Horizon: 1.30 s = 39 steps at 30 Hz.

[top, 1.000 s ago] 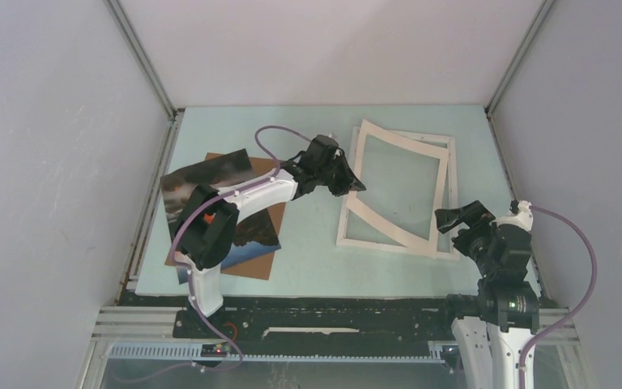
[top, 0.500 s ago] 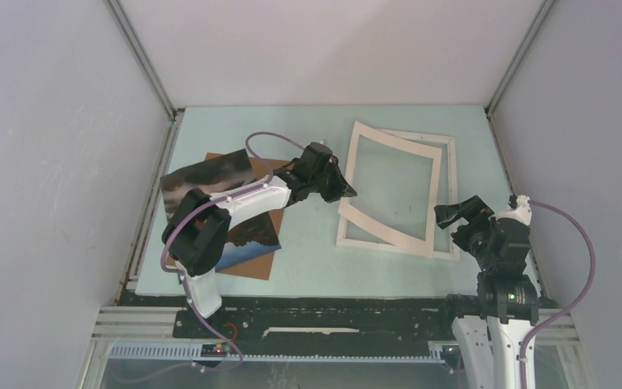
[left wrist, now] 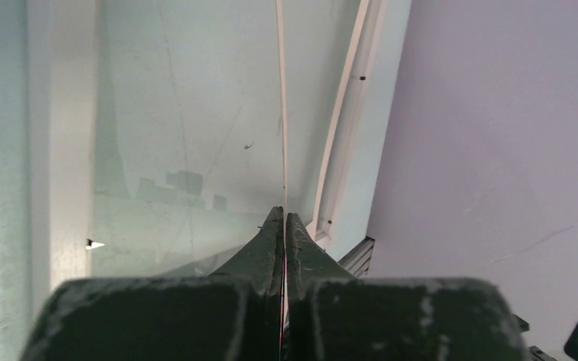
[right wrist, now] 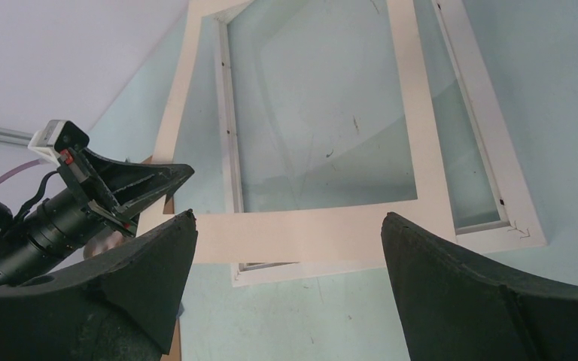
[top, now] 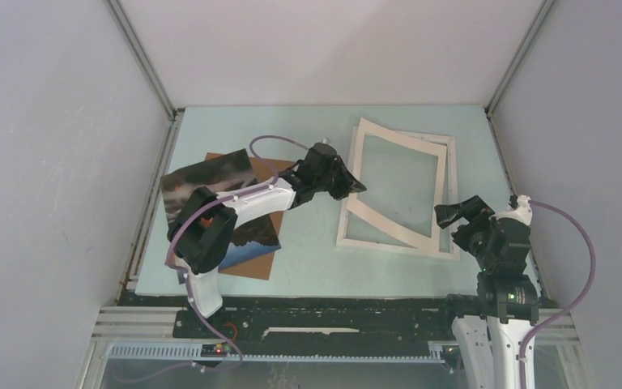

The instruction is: Put the photo into the frame

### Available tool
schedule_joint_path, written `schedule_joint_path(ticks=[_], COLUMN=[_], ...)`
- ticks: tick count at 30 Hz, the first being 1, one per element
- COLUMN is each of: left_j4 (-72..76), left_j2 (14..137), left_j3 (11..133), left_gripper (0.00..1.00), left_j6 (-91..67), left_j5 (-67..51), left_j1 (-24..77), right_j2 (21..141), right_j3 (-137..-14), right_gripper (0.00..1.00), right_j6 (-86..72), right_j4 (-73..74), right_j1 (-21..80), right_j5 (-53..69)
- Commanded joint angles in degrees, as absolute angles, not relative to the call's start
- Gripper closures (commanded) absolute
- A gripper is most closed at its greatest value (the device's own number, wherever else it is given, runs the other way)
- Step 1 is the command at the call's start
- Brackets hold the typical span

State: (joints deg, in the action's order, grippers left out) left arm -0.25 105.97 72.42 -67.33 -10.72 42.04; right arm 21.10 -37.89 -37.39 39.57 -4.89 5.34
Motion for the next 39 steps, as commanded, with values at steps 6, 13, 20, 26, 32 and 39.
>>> schedule_joint_path(ticks=[6, 13, 20, 26, 32, 39], left_j4=[5.9, 7.6, 7.5, 7.9, 8.9, -2.0], left_j2=[107.6, 111.2, 111.0, 113.2, 114.9, 112.4], left_j3=[77.2, 79.3, 77.8, 78.7, 79.3, 82.7], left_gripper=[1.00, 1.00, 1.00, 1.00, 0.94, 0.51], left_j6=[-74.7, -75.4, -70.1, -69.1, -67.2, -61.3], left_j5=[-9.1, -8.6, -6.8, -7.3, -8.6, -6.5], left_j1=[43.1, 44.9, 45.3, 46.2, 46.3, 46.3], right_j2=[20.3, 20.1, 21.1, 21.8, 21.5, 21.8], right_j3=[-38.2, -38.2, -38.2, -38.2, -38.2, -38.2], right_gripper=[0.00, 0.00, 0.00, 0.01, 0.00, 0.01], right_j6=[-36.9, -37.1, -37.1, -37.3, -37.0, -36.8], right_j4=[38.4, 39.2, 38.6, 38.4, 39.0, 39.0], right_j1=[-5.3, -5.4, -5.4, -5.5, -5.6, -5.6], right_j5=[6.3, 6.1, 6.9, 7.6, 7.4, 7.6])
